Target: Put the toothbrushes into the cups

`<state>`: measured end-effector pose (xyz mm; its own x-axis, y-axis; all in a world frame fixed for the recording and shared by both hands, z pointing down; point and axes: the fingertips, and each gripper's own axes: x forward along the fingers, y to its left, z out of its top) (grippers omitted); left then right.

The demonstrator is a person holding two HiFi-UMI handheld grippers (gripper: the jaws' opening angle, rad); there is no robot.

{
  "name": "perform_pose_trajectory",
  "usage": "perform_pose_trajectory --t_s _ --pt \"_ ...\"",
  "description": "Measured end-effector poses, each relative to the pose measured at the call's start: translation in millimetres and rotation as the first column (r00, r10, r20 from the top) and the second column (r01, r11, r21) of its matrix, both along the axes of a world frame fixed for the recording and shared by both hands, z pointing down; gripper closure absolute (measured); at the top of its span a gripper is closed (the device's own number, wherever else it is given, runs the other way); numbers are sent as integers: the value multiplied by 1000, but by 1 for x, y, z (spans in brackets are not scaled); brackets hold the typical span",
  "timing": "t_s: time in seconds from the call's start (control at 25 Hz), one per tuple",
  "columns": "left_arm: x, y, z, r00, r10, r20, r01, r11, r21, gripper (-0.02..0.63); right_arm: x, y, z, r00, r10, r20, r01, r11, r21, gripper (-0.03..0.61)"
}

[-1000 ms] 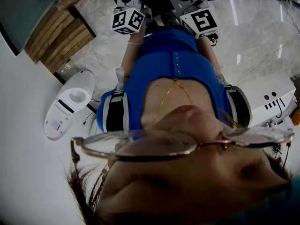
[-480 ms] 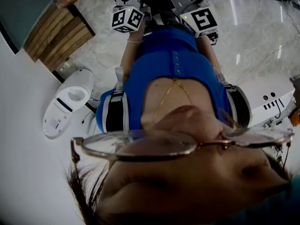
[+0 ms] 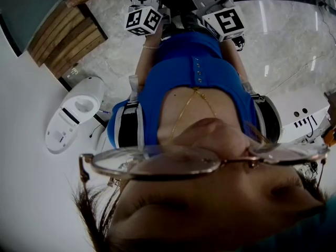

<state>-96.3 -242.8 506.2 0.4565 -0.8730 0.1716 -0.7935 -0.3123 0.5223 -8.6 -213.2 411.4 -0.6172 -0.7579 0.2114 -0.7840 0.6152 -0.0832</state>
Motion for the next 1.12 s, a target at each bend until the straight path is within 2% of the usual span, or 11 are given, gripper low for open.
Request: perform_pose_trajectory --t_s 0.4,0.64,1.12 --pt "1 17 -10 1000 -23 19 23 1000 1 469 7 13 -10 1000 -5 3 5 1000 15 557" --pt "-15 17 0 998 -65 26 66 998 -13 465 5 -2 4 1000 -5 6 5 1000 7 557" --pt "-54 41 -18 985 -173 24 173 985 4 465 -14 -14 22 998 -61 7 61 998 -24 557"
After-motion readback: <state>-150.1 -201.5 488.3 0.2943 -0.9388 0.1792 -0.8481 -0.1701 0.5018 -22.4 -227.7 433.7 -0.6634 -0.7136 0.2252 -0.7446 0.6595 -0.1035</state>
